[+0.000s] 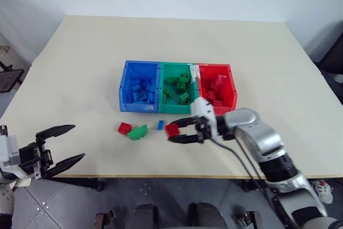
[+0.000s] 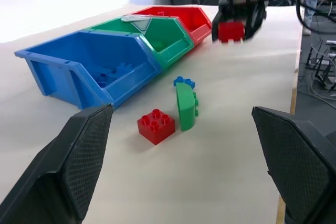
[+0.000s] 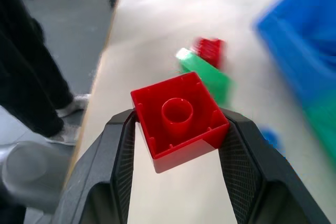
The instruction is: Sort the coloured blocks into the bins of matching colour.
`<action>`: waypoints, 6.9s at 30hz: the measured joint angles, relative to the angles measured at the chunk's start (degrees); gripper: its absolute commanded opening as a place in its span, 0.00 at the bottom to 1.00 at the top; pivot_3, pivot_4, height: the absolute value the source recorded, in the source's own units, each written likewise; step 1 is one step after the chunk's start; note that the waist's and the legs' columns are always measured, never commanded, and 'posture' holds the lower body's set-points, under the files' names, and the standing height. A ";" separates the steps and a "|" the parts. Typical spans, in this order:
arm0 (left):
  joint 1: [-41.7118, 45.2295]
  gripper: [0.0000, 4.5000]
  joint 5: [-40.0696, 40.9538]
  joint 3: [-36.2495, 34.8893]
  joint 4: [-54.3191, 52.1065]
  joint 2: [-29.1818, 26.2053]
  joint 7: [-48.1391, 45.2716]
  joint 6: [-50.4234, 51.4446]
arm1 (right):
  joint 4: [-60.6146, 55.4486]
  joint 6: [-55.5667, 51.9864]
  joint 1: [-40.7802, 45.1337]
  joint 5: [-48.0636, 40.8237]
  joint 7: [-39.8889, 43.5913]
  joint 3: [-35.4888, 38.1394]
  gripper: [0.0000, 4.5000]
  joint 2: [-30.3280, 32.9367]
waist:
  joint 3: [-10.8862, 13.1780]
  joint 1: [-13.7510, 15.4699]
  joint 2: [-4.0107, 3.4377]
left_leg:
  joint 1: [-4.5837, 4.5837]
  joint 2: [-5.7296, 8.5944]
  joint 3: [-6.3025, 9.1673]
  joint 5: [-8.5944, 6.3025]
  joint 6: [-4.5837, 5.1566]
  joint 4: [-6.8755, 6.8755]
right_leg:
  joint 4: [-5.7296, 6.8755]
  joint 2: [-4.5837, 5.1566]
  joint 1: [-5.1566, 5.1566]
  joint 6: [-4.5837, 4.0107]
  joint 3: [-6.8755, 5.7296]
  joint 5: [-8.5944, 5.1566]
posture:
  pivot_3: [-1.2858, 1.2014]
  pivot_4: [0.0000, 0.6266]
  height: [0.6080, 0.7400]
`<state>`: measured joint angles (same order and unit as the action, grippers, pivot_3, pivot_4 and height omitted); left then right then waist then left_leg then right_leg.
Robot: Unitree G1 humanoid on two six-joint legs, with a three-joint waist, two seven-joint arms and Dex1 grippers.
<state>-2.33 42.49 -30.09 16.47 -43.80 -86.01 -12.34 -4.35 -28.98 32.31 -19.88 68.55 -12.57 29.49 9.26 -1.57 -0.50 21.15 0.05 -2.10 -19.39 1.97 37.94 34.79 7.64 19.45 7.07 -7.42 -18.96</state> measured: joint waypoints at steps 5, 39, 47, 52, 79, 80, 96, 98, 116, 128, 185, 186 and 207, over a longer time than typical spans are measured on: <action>0.97 1.00 -0.01 -0.04 0.34 0.07 0.00 -0.04 | 7.84 0.32 1.69 -0.34 -2.54 8.51 0.42 6.25 | 0.05 -0.03 -0.09 | 0.01 0.00 -0.10 0.00 0.00 -0.03 | -0.11 0.01 0.00 0.00 -0.01 0.00 | 0.52 0.24 1.00; 10.03 1.00 -1.62 3.82 9.45 1.59 -0.04 -1.65 | 8.06 11.76 -25.05 -7.88 15.79 29.69 0.99 27.31 | 0.09 0.28 -0.15 | -0.06 -0.06 -0.15 0.06 0.05 -0.02 | -0.87 -0.05 -0.53 0.04 -0.15 0.02 | 0.52 0.24 1.00; 11.81 1.00 -2.17 5.70 10.24 2.30 -0.05 -2.14 | -0.48 8.32 -22.88 -7.79 9.18 24.49 0.99 23.79 | 0.12 -0.03 -0.20 | -0.10 -0.18 -0.15 0.07 -0.02 -0.02 | -0.88 -0.10 -0.53 0.04 -0.16 0.02 | 0.52 0.24 1.00; 9.91 1.00 -2.04 5.39 9.16 2.30 -0.05 -2.14 | -4.89 4.64 -18.98 -6.43 2.05 15.43 0.99 16.10 | 0.12 0.17 -0.20 | -0.04 -0.08 -0.07 0.07 0.00 -0.01 | -0.86 -0.03 -0.51 0.04 -0.14 0.02 | 0.52 0.24 1.00; -4.61 1.00 0.09 -1.10 -5.38 4.47 0.10 -0.27 | 20.99 16.56 1.22 16.53 -22.98 -7.47 0.95 -18.48 | 0.06 -0.39 -0.10 | -0.06 -0.05 -0.04 0.07 -0.04 0.00 | 0.18 -0.08 0.05 0.03 0.05 0.02 | 0.52 0.24 1.00; -4.88 1.00 0.09 -1.14 -5.51 4.50 0.10 -0.20 | 21.69 16.91 1.47 16.70 -23.19 -7.51 0.91 -18.96 | 0.06 -0.41 -0.10 | -0.07 -0.05 -0.04 0.07 -0.04 0.00 | 0.19 -0.08 0.05 0.03 0.06 0.02 | 0.52 0.24 1.00; -3.37 1.00 0.06 -2.49 -5.77 4.53 0.09 0.25 | 9.19 9.54 -3.34 11.66 -16.34 -4.29 0.32 -11.43 | 0.04 -0.09 -0.07 | 0.02 0.01 0.04 0.04 -0.01 -0.01 | 0.05 -0.04 0.05 0.03 0.28 0.02 | 0.52 0.24 1.00; -2.48 1.00 0.03 -2.29 -5.32 4.55 0.09 0.36 | 4.56 5.80 -3.90 7.26 -13.66 -1.37 0.32 -8.26 | 0.06 -0.06 -0.10 | 0.03 0.01 0.03 0.04 -0.01 -0.01 | -0.03 -0.04 0.02 0.03 0.28 0.02 | 0.52 0.24 1.00; 1.22 1.00 -0.32 -0.95 -1.92 4.54 0.07 0.12 | 6.97 -0.23 9.77 -1.61 -12.70 9.32 0.32 -2.22 | 0.08 -0.68 -0.13 | 0.00 -0.11 -0.19 0.09 -0.07 -0.15 | -0.13 -0.05 0.07 0.03 0.08 0.02 | 0.52 0.24 1.00; 0.13 1.00 -0.33 -1.37 -2.17 4.56 0.09 -0.54 | 37.60 11.76 30.69 8.55 -25.97 3.75 0.32 -25.19 | 0.07 -1.09 -0.12 | 0.00 0.00 0.01 0.10 -0.07 -0.12 | 0.46 -0.16 0.26 0.03 0.08 0.02 | 0.52 0.24 1.00; -21.90 1.00 -16.88 3.39 -44.11 17.04 42.35 9.25 | 33.86 32.89 5.70 -19.25 20.17 -3.27 0.99 28.05 | 0.28 0.77 -0.42 | -0.03 -0.08 -0.01 0.04 0.05 -0.07 | -1.92 -0.06 -0.94 0.10 0.27 0.09 | 0.52 0.24 1.00; -21.58 1.00 -19.31 4.93 -46.41 17.10 45.18 11.41 | 34.22 32.89 6.17 -19.26 20.18 -3.77 0.99 28.05 | 0.28 0.86 -0.42 | -0.03 -0.09 -0.02 0.04 0.05 -0.07 | -1.92 -0.08 -0.94 0.10 0.27 0.09 | 0.52 0.24 1.00; 5.17 1.00 -40.29 37.35 -52.82 20.81 65.17 50.72 | 32.52 31.27 6.42 -19.99 20.18 -5.93 0.99 29.55 | 0.28 3.25 -0.45 | 0.07 0.04 -0.02 0.11 0.16 0.10 | -1.85 -0.09 -1.03 0.12 0.05 0.10 | 0.52 0.24 1.00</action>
<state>2.84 2.20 7.26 -36.35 -22.99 -20.84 38.38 28.16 2.29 38.73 -39.87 88.73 -18.51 59.04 9.53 1.68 -0.96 21.22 0.09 -2.11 -19.27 2.13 38.04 32.94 7.55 18.42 7.19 -7.38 -18.86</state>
